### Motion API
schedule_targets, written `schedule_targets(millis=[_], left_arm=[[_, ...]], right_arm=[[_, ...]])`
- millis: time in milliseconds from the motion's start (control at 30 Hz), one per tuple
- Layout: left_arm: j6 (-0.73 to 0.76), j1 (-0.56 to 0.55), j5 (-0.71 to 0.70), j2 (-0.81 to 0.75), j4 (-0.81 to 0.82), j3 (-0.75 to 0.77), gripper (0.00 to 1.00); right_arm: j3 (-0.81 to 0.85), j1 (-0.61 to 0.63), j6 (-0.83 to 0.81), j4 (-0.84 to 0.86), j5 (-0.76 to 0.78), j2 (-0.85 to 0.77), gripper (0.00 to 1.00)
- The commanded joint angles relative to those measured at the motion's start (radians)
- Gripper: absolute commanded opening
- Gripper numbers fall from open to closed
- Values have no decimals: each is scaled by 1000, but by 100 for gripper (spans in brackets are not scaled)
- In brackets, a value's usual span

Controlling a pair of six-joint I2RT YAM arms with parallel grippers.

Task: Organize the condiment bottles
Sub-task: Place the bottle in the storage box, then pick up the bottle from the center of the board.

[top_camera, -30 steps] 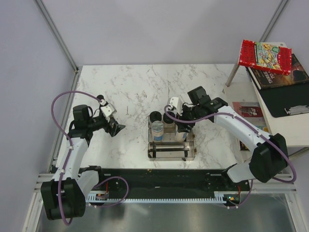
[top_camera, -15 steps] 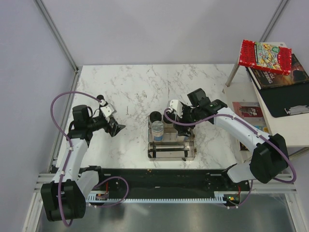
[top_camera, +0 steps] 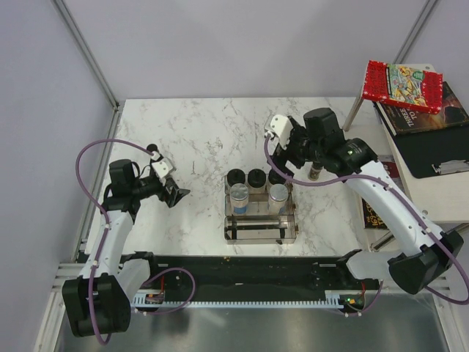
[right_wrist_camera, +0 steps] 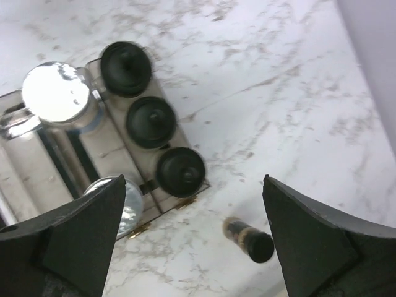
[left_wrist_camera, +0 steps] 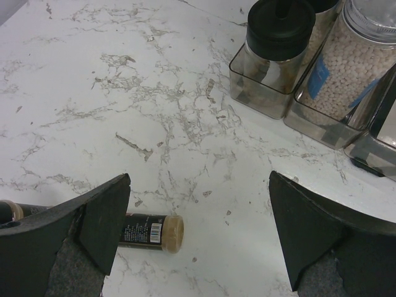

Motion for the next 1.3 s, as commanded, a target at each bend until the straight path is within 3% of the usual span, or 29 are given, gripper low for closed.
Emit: schedule_targets(millis=[0,200,467,867,1267], left_arm=[[23,7,38,-19,19,-6,99],[20,8,40,-22,19,-4,99],[22,12,48,-19,16,-4,99],[25,13,55,-12,16,-4,99],[22,13,65,-27,13,-4,99]], right_arm=[[28,-57,142,103,245,23,98],[-16,-229,268,207,304,130,98],[-47,-331,272,233,290,311,98],[-59,-390,289,170,270,410,96],[-78,-424,259,93,210,413,83]])
